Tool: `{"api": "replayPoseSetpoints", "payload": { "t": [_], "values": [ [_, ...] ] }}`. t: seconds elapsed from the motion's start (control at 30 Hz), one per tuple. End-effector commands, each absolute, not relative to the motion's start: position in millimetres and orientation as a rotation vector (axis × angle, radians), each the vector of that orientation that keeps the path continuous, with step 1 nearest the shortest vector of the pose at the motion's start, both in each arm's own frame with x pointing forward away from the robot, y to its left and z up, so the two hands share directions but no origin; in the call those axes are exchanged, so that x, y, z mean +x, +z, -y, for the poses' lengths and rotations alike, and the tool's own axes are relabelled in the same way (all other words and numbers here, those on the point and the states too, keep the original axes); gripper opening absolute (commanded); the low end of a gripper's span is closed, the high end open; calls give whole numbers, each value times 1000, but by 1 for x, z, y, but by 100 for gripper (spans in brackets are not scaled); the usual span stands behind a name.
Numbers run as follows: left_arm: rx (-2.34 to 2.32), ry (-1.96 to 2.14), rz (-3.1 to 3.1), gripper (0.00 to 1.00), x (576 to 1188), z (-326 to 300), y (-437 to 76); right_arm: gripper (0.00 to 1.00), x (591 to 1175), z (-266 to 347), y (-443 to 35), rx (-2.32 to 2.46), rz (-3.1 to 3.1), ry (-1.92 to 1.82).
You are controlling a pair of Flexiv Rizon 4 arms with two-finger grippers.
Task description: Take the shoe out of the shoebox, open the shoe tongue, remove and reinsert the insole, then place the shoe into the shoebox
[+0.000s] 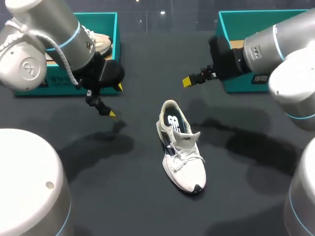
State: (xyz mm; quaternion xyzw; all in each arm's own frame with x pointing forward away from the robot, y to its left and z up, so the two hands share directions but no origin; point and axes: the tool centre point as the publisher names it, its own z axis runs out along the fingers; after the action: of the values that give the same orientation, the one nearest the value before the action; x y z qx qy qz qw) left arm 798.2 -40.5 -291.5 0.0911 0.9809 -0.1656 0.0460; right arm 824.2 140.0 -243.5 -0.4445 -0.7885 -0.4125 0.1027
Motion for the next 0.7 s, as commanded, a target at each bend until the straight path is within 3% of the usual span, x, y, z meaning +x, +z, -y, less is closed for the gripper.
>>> {"api": "replayPoseSetpoints", "payload": {
  "t": [0.03,0.53,0.7],
  "values": [
    [272,-501,-2993,100,794,29,-283,0,826,-142,-235,-1331,2416,-827],
    [410,-398,-3000,100,803,-8,-248,0,800,-158,-219,-1767,2388,-307],
    [410,-398,-3000,100,803,-8,-248,0,800,-158,-219,-1767,2388,-307]
  ]
}}
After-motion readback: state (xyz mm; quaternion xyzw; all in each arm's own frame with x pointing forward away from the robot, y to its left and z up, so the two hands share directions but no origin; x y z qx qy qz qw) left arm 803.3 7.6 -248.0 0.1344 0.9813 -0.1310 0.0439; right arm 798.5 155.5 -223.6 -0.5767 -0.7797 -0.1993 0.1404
